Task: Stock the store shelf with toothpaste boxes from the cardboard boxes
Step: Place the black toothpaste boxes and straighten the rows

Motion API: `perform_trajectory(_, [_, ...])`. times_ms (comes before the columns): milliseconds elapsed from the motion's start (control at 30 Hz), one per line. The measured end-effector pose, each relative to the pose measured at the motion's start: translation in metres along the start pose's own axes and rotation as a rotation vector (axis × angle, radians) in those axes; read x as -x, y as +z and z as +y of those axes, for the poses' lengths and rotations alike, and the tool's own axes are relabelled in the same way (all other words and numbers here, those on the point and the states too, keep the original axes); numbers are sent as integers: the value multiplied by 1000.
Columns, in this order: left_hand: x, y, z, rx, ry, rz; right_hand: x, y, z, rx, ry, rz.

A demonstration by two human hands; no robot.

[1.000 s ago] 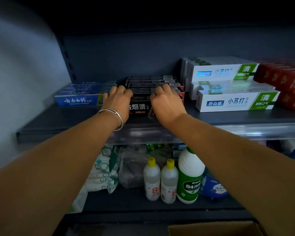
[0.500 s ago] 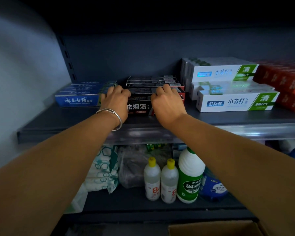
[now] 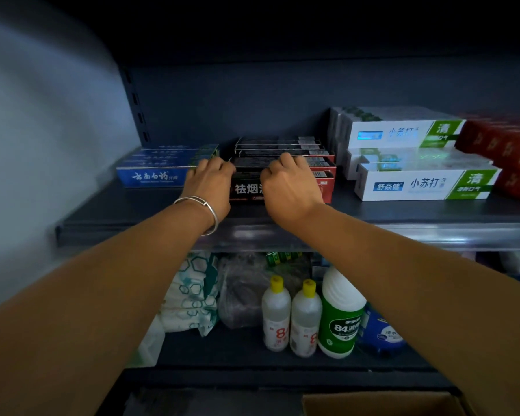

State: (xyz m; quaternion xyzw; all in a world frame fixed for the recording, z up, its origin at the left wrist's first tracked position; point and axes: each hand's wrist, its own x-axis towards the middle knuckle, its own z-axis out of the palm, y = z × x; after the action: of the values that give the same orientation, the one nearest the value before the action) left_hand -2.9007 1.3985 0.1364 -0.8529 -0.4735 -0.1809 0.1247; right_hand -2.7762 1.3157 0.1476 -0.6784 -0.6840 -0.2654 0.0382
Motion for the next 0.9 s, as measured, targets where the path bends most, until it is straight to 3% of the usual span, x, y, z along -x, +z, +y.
perform_trajectory(233, [0,-4,-42,5,-57,-50,-32,-4,-33,-13,-1,-39])
perform_trajectory(900, [-45,29,-166,48,-318,-114,-163,19,-91,55,135,-576])
